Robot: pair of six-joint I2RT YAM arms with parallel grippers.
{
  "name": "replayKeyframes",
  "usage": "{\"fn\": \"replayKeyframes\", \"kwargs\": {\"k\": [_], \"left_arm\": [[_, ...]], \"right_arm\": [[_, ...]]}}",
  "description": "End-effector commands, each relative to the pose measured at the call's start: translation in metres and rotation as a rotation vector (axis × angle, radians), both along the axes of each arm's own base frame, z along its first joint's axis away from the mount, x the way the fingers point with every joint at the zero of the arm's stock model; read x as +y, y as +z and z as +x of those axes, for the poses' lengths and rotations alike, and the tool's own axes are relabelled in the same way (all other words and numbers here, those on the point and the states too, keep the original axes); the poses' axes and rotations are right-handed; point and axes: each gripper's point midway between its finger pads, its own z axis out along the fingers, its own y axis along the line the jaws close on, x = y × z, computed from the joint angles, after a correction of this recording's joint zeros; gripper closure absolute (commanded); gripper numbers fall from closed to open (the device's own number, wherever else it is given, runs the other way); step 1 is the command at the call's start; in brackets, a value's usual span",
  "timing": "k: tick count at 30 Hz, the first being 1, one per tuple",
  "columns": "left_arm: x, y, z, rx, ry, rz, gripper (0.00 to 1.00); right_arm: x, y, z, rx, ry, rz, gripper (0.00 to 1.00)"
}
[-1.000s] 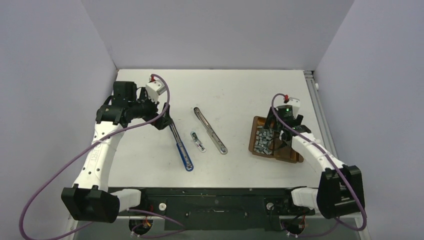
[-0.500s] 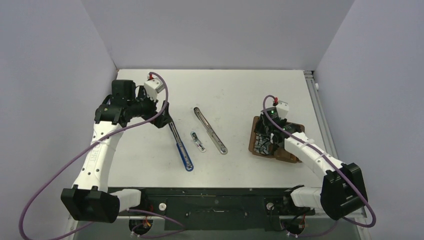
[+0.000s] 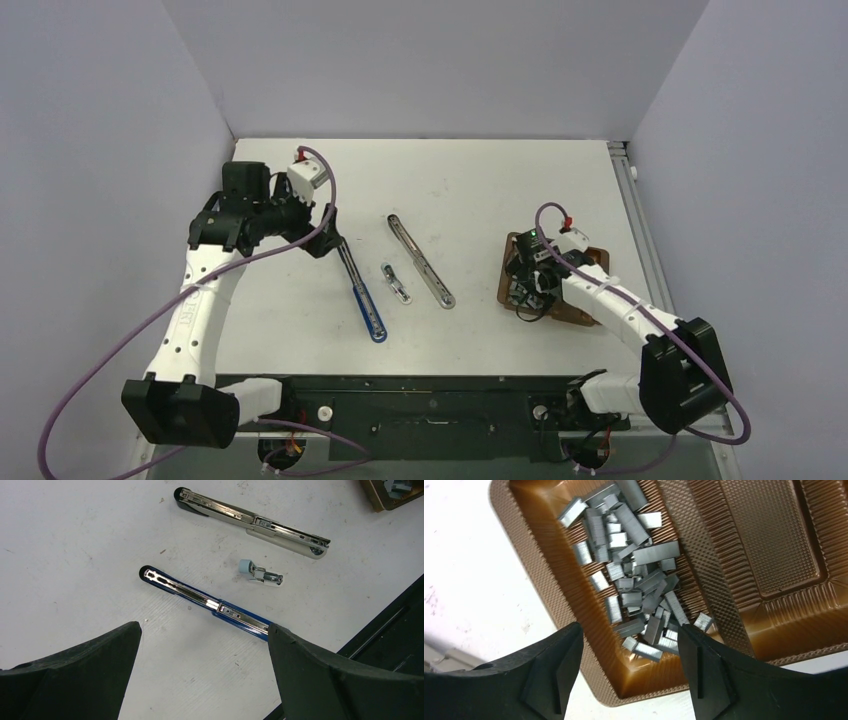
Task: Load the staples into the stapler
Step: Pick up the staple from the staple box.
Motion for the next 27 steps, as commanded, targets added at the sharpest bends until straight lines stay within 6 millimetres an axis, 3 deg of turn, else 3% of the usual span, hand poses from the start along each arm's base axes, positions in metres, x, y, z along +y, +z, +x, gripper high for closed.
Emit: {"fn": "replayKeyframes", "kwargs": {"k": [1, 13, 21, 27], "left_arm": [[0.003, 0.006, 0.0, -0.05, -0.004, 0.013, 0.04], [0.003, 0.006, -0.001, -0.05, -0.006, 0.011, 0.04], [0.002, 0.004, -0.003, -0.043, -0.006, 0.004, 0.04], [0.002, 0.003, -0.003, -0.04, -0.003, 0.002, 0.04]], "right_arm": [[-0.019, -0.011, 0.001, 0.02, -0.132, 0.017, 0.32], [-0.028, -0.024, 0.023, 0.062, -0.185, 0.026, 0.3], [-0.068, -0.02, 0.034, 0.062, -0.182, -0.103, 0.28], [-0.057, -0.03, 0.035, 0.087, -0.12, -0.095, 0.28]]}}
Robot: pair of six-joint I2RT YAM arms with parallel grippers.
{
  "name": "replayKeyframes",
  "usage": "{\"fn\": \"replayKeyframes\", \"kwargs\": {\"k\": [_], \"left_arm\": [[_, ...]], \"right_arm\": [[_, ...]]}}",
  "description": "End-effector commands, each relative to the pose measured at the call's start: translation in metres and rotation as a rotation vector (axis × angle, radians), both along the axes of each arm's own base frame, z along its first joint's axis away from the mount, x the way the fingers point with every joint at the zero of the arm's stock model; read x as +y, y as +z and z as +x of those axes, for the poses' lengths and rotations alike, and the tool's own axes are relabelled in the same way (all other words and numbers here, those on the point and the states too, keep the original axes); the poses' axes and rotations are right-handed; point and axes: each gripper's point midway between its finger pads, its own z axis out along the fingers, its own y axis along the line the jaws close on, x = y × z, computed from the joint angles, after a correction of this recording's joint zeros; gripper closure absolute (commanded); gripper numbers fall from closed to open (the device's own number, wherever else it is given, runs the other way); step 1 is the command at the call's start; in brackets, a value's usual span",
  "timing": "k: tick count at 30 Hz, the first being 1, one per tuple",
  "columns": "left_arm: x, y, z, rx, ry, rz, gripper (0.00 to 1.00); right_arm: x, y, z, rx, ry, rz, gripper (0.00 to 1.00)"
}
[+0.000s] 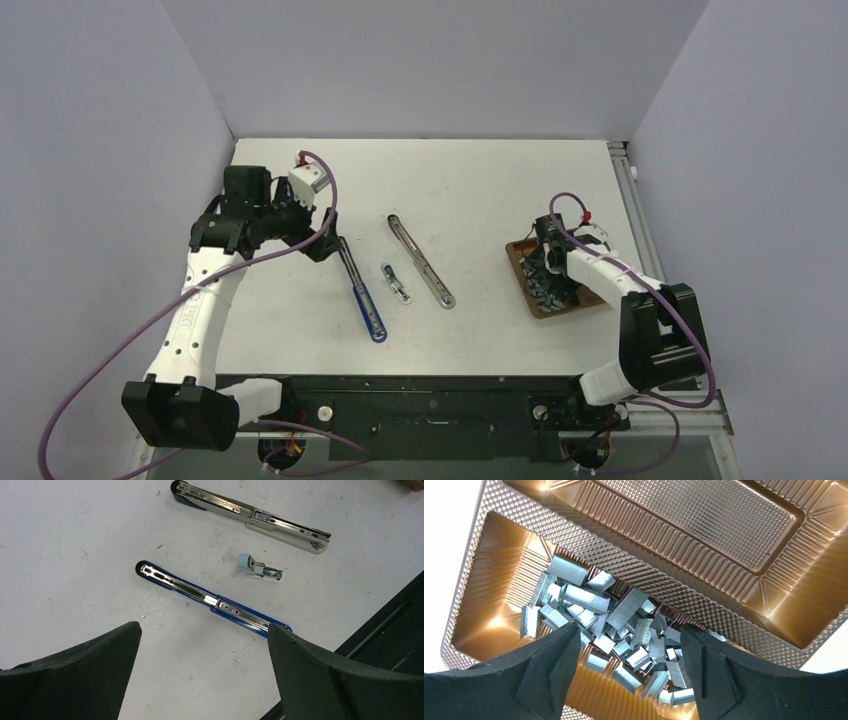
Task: Load the staples into the stapler
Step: Pick up the staple from the staple box.
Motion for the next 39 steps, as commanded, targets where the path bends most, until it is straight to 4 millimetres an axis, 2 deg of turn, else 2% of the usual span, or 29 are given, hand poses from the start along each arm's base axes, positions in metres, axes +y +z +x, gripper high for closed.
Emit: {"fn": "replayKeyframes", "kwargs": {"k": [1, 12, 18, 19, 20, 21, 25, 30, 34, 39], "left_arm": [[0.001, 0.012, 0.002, -0.052, 0.004, -0.008, 0.04], [0.002, 0.011, 0.004, -0.047, 0.011, -0.011, 0.04], [0.002, 0.012, 0.004, -0.045, 0.011, -0.013, 0.04], [0.003, -0.046, -0.018, 0.112, 0.011, 0.0, 0.04], [0.002, 0.006, 0.002, -0.026, 0.01, -0.01, 0.04], [0.002, 0.013, 0.003, -0.044, 0.008, -0.011, 0.04], [0.001, 0.014, 0.003, -0.044, 0.003, -0.014, 0.04], [0.0, 0.016, 0.003, -0.045, -0.001, -0.019, 0.04], [0.0, 0.018, 0.003, -0.052, -0.001, -0.019, 0.04], [0.001, 0.019, 0.006, -0.055, 0.016, -0.026, 0.04]], "right_arm": [[0.006, 0.001, 0.011, -0.021, 0.049, -0.016, 0.29], [0.009, -0.016, -0.003, 0.016, 0.038, -0.019, 0.41], [0.006, -0.015, -0.002, 0.012, 0.035, -0.033, 0.48], [0.005, -0.014, -0.003, 0.01, 0.033, -0.036, 0.49], [0.005, -0.013, -0.003, 0.006, 0.034, -0.038, 0.51], [0.004, -0.012, -0.005, 0.003, 0.033, -0.041, 0.53], [0.0, -0.008, -0.009, -0.014, 0.018, -0.027, 0.53], [-0.001, 0.004, -0.003, -0.064, 0.001, -0.008, 0.39], [-0.005, 0.005, 0.002, -0.071, -0.018, -0.005, 0.38], [-0.007, -0.003, 0.004, -0.056, -0.026, -0.004, 0.4]]}}
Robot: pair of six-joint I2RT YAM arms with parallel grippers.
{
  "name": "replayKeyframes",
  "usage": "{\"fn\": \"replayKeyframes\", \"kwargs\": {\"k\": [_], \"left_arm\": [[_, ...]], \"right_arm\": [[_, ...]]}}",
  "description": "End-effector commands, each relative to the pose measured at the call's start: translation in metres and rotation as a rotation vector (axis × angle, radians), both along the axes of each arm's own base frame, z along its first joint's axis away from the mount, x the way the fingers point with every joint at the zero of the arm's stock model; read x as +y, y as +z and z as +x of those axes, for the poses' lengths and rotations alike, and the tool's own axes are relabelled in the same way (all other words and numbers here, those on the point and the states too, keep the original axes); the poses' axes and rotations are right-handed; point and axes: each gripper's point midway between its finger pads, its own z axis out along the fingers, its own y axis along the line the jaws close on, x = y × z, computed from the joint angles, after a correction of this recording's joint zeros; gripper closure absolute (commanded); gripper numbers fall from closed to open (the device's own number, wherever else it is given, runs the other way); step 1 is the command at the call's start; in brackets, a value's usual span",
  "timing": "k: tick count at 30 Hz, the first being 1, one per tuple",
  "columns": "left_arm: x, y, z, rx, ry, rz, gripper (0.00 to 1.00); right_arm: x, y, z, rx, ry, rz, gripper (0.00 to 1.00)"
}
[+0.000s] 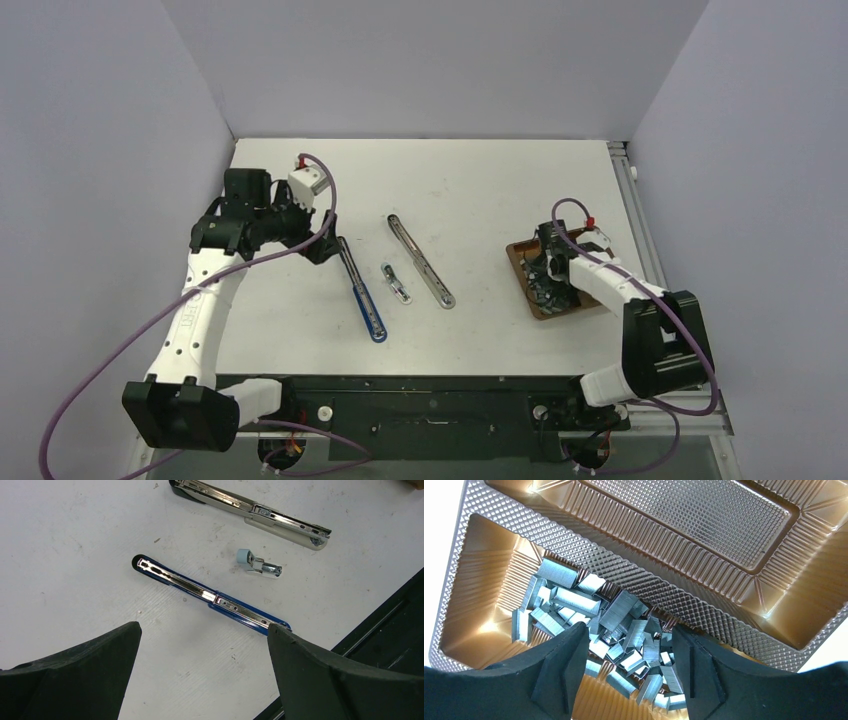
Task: Load the staples into the stapler
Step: Pick up the staple from the staple box.
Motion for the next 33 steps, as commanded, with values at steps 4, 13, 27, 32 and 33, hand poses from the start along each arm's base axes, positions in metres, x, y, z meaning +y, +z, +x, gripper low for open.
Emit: {"fn": "replayKeyframes", "kwargs": {"k": [4, 13, 27, 32, 33], "left_arm": [[0.0, 0.026, 0.017, -0.076, 0.047, -0.037, 0.04], [0.002, 0.028, 0.016, -0.083, 0.048, -0.03, 0.04], [0.002, 0.026, 0.015, -0.085, 0.045, -0.031, 0.04], [0.002, 0.027, 0.016, -0.092, 0.046, -0.029, 0.04], [0.002, 0.027, 0.015, -0.093, 0.047, -0.029, 0.04]], "right_arm": [[-0.002, -0.003, 0.014, -0.028, -0.03, 0.008, 0.41], [-0.001, -0.01, 0.012, -0.041, -0.05, 0.029, 0.53], [-0.006, -0.001, 0.009, -0.06, -0.038, 0.014, 0.72], [-0.008, 0.008, 0.007, -0.084, -0.029, 0.004, 0.83], [-0.009, 0.01, 0.007, -0.087, -0.029, 0.0, 0.85]]}}
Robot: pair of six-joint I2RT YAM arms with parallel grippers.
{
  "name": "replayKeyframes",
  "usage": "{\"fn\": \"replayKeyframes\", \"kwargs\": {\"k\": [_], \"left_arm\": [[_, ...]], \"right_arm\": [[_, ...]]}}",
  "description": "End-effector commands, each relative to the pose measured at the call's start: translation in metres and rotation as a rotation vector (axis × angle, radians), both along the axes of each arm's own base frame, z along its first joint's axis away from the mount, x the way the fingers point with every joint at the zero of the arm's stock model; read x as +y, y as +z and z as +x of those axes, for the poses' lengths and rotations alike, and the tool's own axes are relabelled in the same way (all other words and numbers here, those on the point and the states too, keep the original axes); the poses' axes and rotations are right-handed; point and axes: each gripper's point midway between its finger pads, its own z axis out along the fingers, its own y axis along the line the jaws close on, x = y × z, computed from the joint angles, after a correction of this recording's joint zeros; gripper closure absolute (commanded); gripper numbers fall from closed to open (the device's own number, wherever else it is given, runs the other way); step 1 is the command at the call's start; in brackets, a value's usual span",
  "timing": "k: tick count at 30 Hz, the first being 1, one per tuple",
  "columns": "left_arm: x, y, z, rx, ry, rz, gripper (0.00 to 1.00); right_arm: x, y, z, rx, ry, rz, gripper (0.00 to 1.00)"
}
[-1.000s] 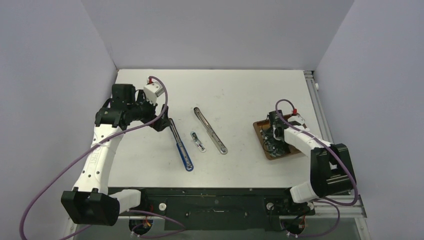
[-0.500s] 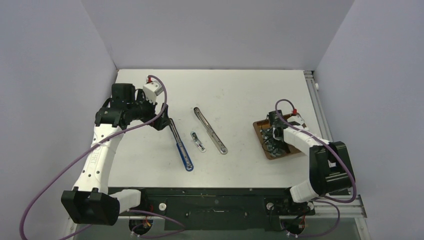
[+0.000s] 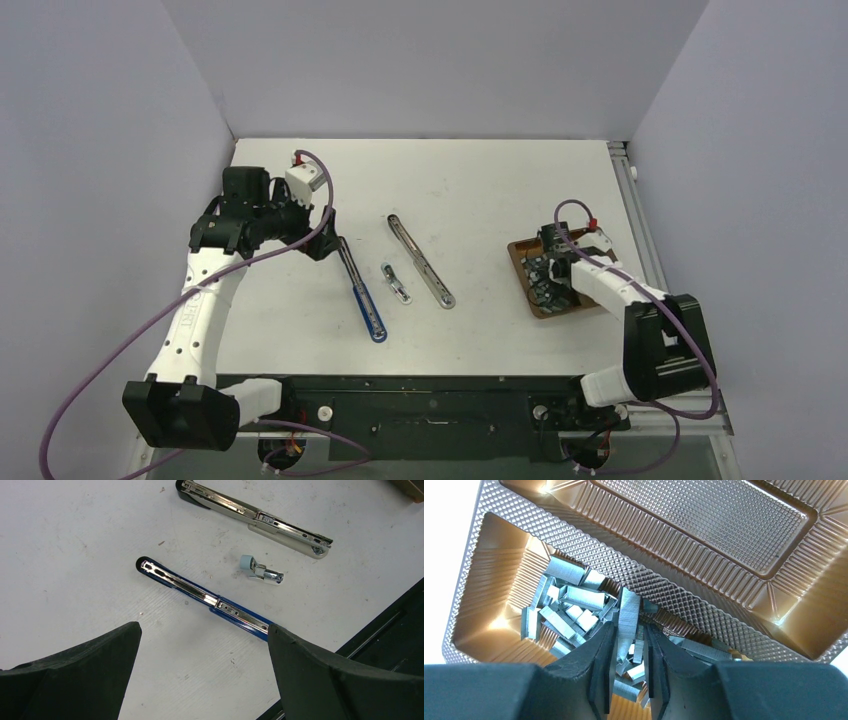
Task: Load the staples into the stapler
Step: Pick up the staple from the staple box.
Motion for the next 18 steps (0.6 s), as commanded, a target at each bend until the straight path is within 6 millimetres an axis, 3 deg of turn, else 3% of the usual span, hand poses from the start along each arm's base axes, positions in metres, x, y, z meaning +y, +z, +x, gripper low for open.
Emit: {"fn": "replayKeyframes", "kwargs": {"k": [1, 7, 12, 18], "left_arm": [[0.001, 0.023, 0.01, -0.089, 0.009, -0.008, 0.04], [0.001, 0.023, 0.009, -0.09, 0.008, -0.008, 0.04], [0.001, 0.024, 0.009, -0.094, 0.011, -0.005, 0.04], [0.002, 0.025, 0.009, -0.098, 0.012, -0.004, 0.04]], "right_arm": [[-0.009, 0.014, -0.001, -0.041, -0.015, -0.032, 0.85], [-0.009, 0.017, 0.0, -0.042, -0.008, -0.036, 0.91], [-0.003, 0.031, 0.004, -0.072, 0.025, -0.041, 0.91], [0.026, 0.061, 0.006, -0.119, 0.12, -0.083, 0.91]]}}
